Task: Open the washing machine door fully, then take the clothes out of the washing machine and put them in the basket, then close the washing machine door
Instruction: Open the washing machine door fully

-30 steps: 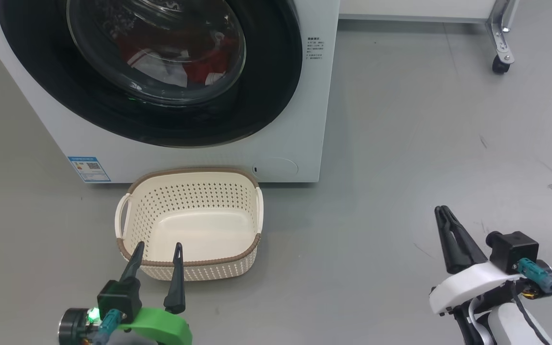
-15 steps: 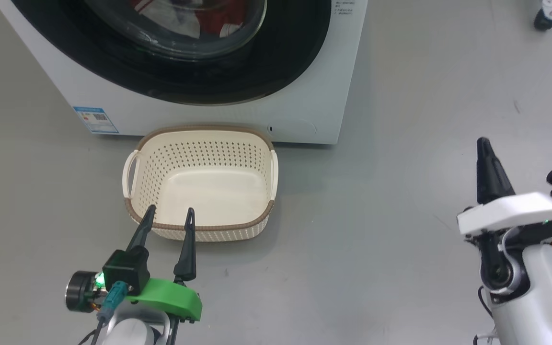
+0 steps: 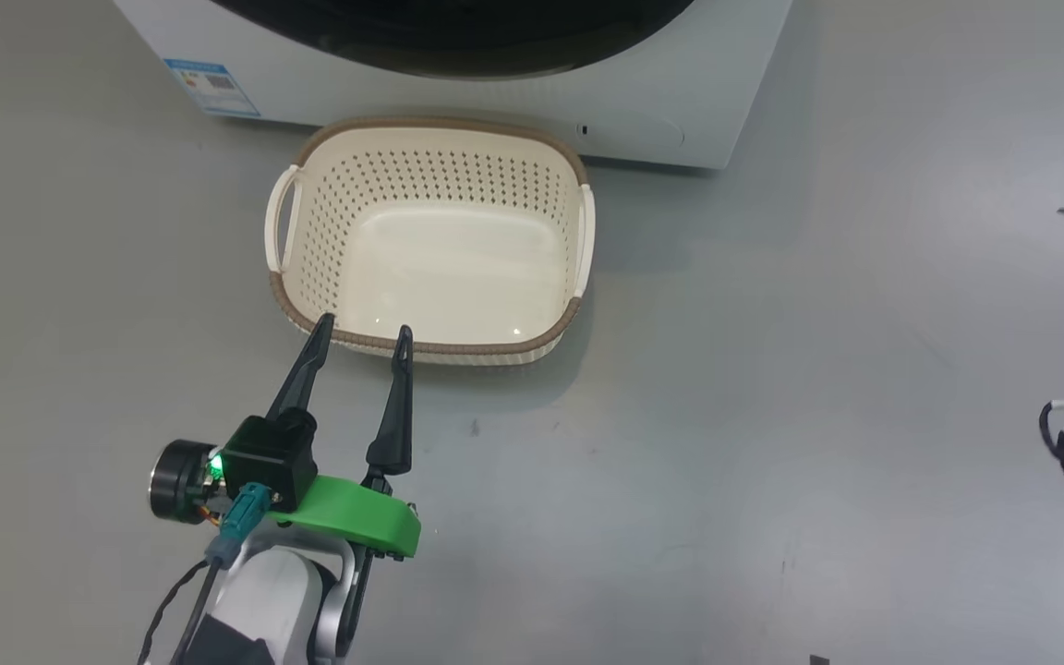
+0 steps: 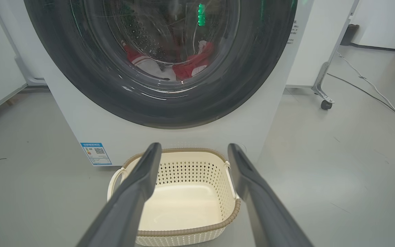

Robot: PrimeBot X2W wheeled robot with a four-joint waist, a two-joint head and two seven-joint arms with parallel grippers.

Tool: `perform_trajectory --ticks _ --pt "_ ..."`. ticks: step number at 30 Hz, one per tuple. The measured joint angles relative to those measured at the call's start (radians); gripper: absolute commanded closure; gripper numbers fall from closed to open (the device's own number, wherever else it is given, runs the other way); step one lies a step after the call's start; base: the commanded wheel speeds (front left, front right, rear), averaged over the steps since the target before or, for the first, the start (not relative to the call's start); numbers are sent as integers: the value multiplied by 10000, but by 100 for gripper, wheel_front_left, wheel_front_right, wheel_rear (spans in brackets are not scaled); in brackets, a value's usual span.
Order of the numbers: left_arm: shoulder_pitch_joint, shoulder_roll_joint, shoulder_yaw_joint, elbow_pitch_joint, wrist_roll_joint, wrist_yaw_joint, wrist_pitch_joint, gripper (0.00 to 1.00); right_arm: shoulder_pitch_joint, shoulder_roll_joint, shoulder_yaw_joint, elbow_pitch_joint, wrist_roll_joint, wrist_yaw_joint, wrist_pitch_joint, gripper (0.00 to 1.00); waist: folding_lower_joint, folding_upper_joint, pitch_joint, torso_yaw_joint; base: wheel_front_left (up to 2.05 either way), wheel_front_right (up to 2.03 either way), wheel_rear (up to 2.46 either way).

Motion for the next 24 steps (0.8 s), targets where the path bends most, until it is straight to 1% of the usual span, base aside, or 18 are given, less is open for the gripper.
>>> perform_trajectory --ticks 7,12,13,16,18,19,24 --pt "-499 -6 -318 -48 -209 0 0 0 -1456 -226 -228 128 922 -19 1024 100 0 0 873 514 0 0 0" --pt "-705 -17 -504 -104 -460 0 0 0 -2343 -343 -357 437 1496 -221 1739 100 0 0 1332 972 0 0 0" --pt "-705 -17 -504 -104 -460 0 0 0 -2343 -343 -357 437 1496 -221 1739 100 0 0 1332 972 0 0 0" --pt "-719 -33 -596 -84 -681 0 0 0 -2881 -322 -380 640 1918 -374 2153 100 1 0 1566 1233 0 0 0" --pt "-737 -35 -648 -44 -709 0 0 0 -3167 -311 -357 786 1988 -512 2378 100 0 0 1706 1399 0 0 0" --pt "-746 -36 -677 -42 -742 2 0 0 -3292 -320 -351 861 2008 -520 2477 100 0 0 1770 1480 0 0 0" --pt "-900 -44 -892 -44 -972 2 0 0 -4078 -288 -502 1064 2458 -1012 2943 100 1 0 2061 1860 0 0 0"
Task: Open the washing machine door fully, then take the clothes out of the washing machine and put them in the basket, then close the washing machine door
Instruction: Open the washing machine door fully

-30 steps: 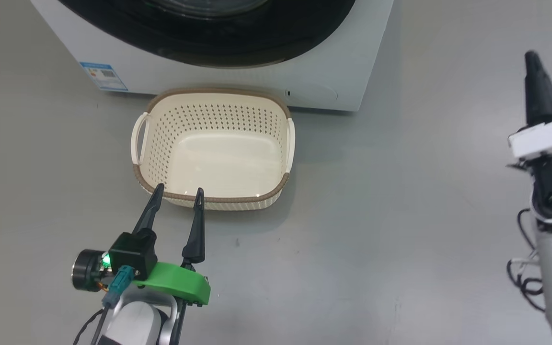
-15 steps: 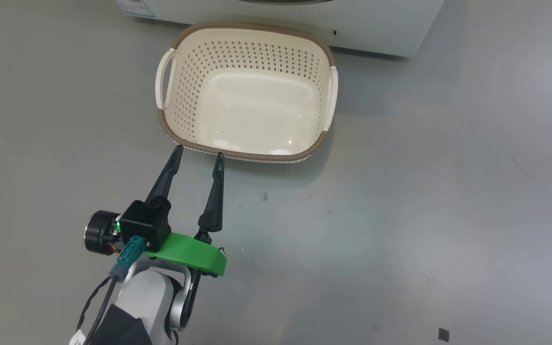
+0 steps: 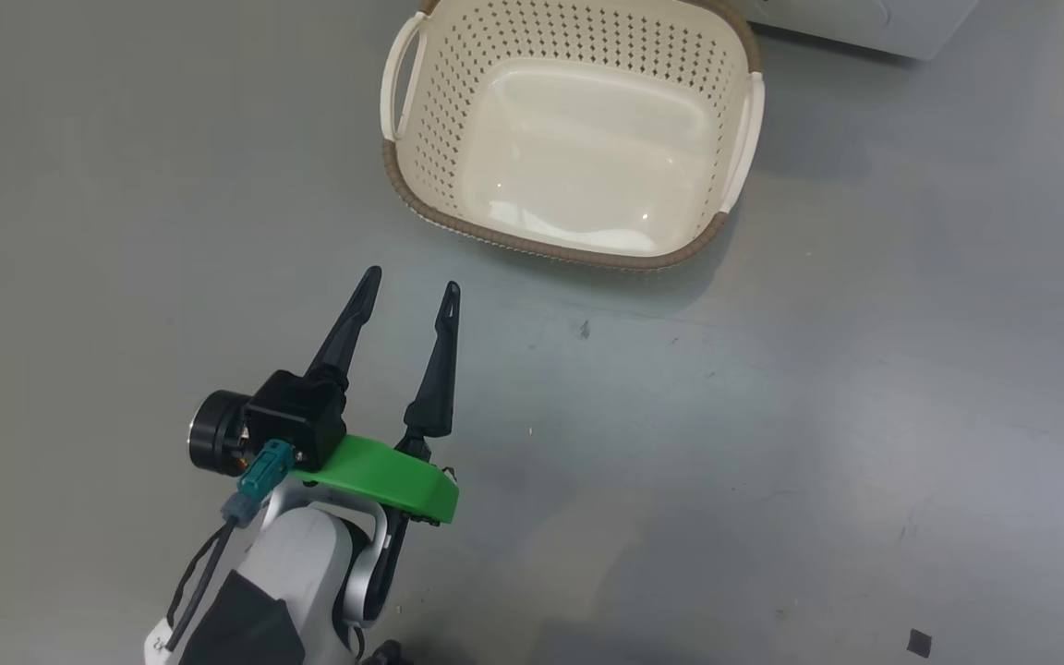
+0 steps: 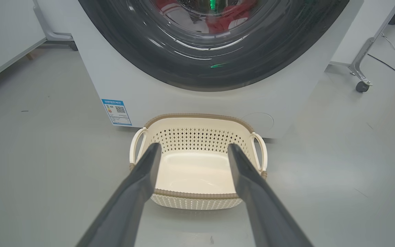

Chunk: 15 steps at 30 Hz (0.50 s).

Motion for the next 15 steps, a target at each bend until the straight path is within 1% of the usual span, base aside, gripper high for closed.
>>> perform_trajectory --ticks 2,5,8,11,15 --pt "-103 -15 -48 -46 -82 0 0 0 -357 -21 -36 46 63 -150 138 100 0 0 113 148 0 0 0" --pt "-188 -25 -88 -61 -180 0 0 0 -835 -84 59 130 52 -280 339 100 0 0 280 355 0 0 0" --pt "-253 -46 -207 -71 -355 0 0 0 -1108 -249 88 295 46 -297 512 100 0 0 408 576 0 0 0" --pt "-328 -56 -259 -107 -466 0 0 0 -1466 -355 98 518 46 -443 642 100 0 0 536 871 0 0 0" --pt "-337 -67 -211 -88 -518 0 0 0 -1784 -213 -12 867 290 -518 817 100 -1 0 622 1113 0 0 0"
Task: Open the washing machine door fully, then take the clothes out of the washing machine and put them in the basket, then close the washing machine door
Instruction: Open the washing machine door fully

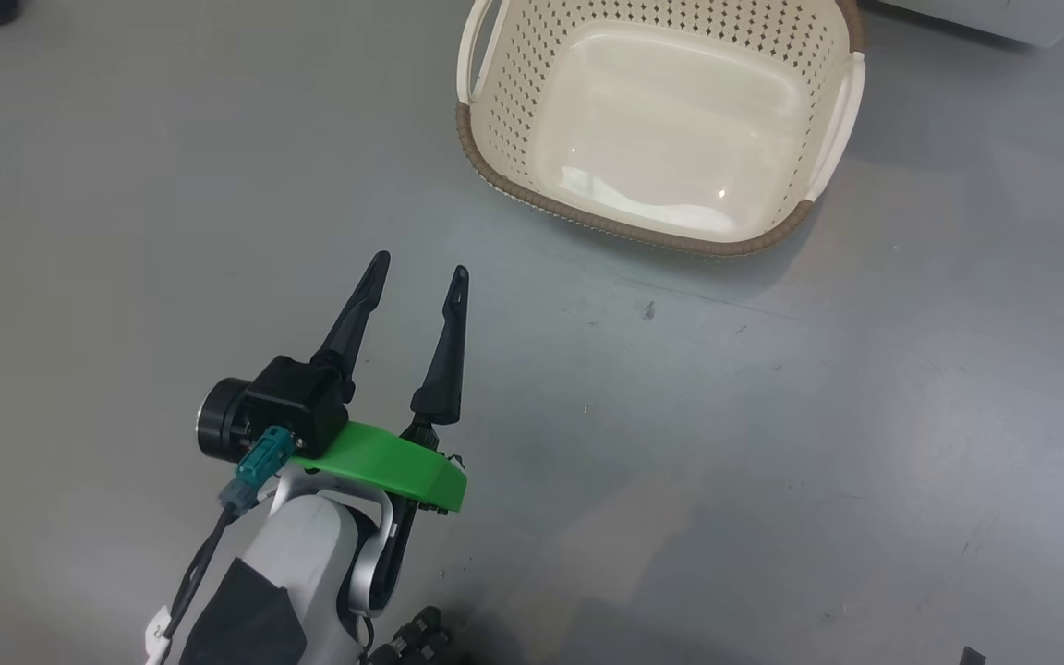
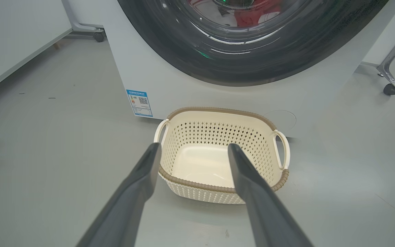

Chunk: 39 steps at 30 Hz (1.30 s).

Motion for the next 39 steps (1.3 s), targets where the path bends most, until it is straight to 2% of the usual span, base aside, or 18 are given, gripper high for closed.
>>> perform_trajectory --ticks 4,8,19,34,39 --pt "0 -4 8 31 0 0 0 0 -249 84 -265 397 433 -213 159 100 0 0 40 113 0 0 0" --pt "-2 -8 6 46 4 0 0 0 -457 71 -305 654 570 -288 380 100 0 0 57 154 0 0 0" --pt "-26 -15 -52 140 52 0 0 0 -750 -8 -232 1223 731 -336 892 100 0 0 46 98 0 0 0" --pt "-111 -19 -12 424 128 0 0 0 -464 146 -502 2096 1620 -268 1588 100 0 0 -424 -44 0 0 0" --pt "-110 -19 19 508 203 0 0 0 -88 343 -531 2337 1749 -94 1733 100 0 0 -704 -120 0 0 0"
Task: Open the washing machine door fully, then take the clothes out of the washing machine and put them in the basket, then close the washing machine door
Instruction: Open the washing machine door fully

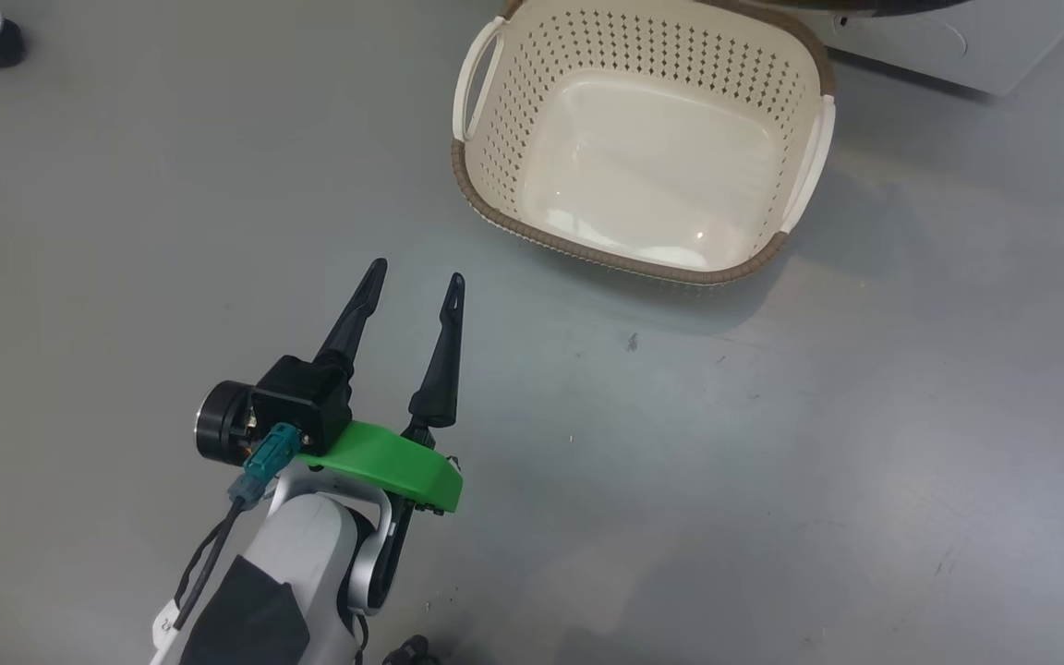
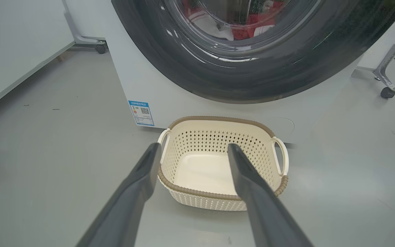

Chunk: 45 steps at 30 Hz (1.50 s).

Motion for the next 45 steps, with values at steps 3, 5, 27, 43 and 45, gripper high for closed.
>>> perform_trajectory --ticks 3,5,27,43,45 --pt "2 0 52 35 63 0 0 0 225 207 -67 192 238 15 6 100 0 0 -186 -58 0 0 0" --pt "3 2 98 84 82 0 0 0 377 339 -63 274 288 86 19 100 0 0 -313 -104 0 0 0" --pt "330 15 320 52 21 0 0 0 1328 949 148 723 299 416 92 100 0 0 -1282 -566 0 0 0" --pt "394 17 700 88 84 0 0 0 2125 -500 2330 -274 -3342 1979 -2115 100 0 0 -1973 -949 0 0 0" --pt "478 17 756 148 96 0 0 0 2273 -752 2644 -527 -3939 2013 -2575 100 0 0 -2132 -1035 0 0 0"
